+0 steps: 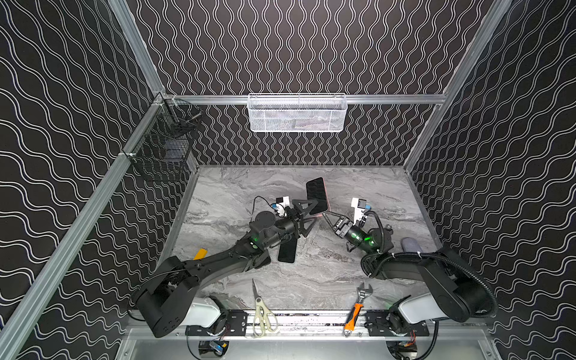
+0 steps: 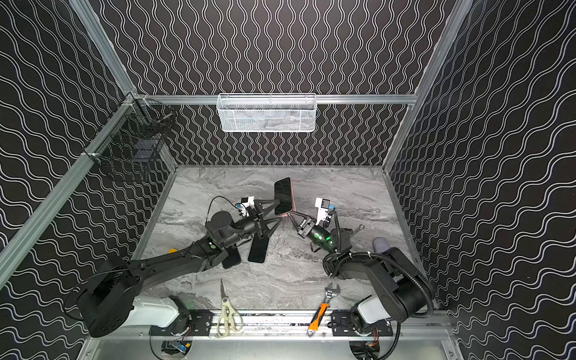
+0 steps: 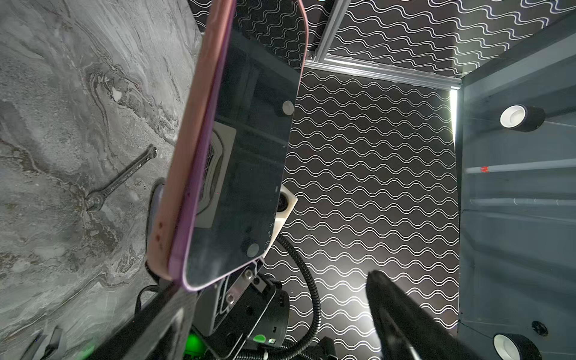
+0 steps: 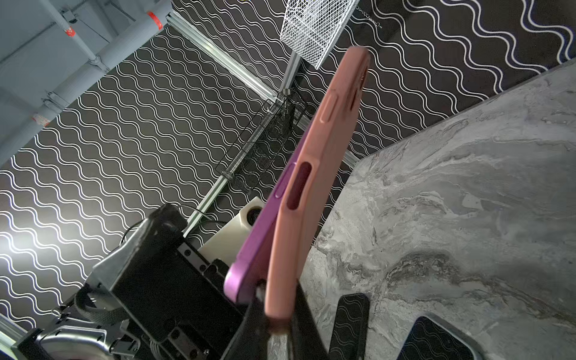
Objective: Take the phone out of the phone case
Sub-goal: Remove the phone case from the phone.
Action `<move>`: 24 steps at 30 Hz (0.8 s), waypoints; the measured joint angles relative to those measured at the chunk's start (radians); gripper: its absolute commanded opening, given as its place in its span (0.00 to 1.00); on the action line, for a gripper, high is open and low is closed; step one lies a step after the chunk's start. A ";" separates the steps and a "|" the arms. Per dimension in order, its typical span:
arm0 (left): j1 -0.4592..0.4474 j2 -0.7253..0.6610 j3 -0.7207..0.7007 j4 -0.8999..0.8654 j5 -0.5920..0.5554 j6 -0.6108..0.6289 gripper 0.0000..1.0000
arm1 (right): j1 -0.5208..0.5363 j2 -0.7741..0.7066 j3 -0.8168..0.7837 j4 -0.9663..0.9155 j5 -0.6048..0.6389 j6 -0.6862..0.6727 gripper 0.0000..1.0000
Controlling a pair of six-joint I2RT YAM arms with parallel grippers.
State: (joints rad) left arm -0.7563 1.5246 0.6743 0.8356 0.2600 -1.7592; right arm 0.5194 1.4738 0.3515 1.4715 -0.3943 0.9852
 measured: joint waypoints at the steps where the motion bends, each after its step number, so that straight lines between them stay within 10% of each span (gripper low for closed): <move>1: 0.000 0.001 0.000 0.000 0.000 0.000 0.87 | 0.003 -0.002 0.000 0.000 0.004 -0.002 0.00; 24: -0.001 -0.029 0.010 -0.025 -0.001 -0.015 0.95 | 0.022 -0.028 0.004 -0.016 0.022 -0.040 0.00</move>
State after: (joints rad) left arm -0.7574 1.4960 0.6842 0.8108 0.2592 -1.7741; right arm 0.5415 1.4460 0.3557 1.4551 -0.3725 0.9451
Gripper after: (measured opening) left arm 0.935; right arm 0.115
